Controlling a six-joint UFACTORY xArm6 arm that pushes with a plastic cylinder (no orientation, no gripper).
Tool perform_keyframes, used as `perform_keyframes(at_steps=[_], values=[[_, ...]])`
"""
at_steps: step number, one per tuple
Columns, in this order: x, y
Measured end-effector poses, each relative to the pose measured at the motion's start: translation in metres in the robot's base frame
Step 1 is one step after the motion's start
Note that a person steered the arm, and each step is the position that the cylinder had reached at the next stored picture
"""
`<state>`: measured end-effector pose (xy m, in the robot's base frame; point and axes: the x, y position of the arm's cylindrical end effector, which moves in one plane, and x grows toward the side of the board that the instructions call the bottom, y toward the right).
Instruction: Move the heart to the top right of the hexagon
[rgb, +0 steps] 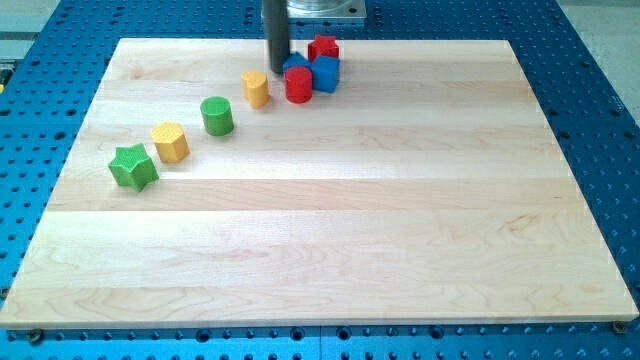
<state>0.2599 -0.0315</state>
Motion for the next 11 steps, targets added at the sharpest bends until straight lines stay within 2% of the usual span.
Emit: perform_keyframes(at_steps=[1,2,3,4,7,9,10,11], values=[[0.046,-0.050],[0.068,-0.094],[0.056,-0.115],[0.090,-0.141],[0.098,-0.151],[0.111,-0.130],[0.097,-0.106],[0.106,-0.052]])
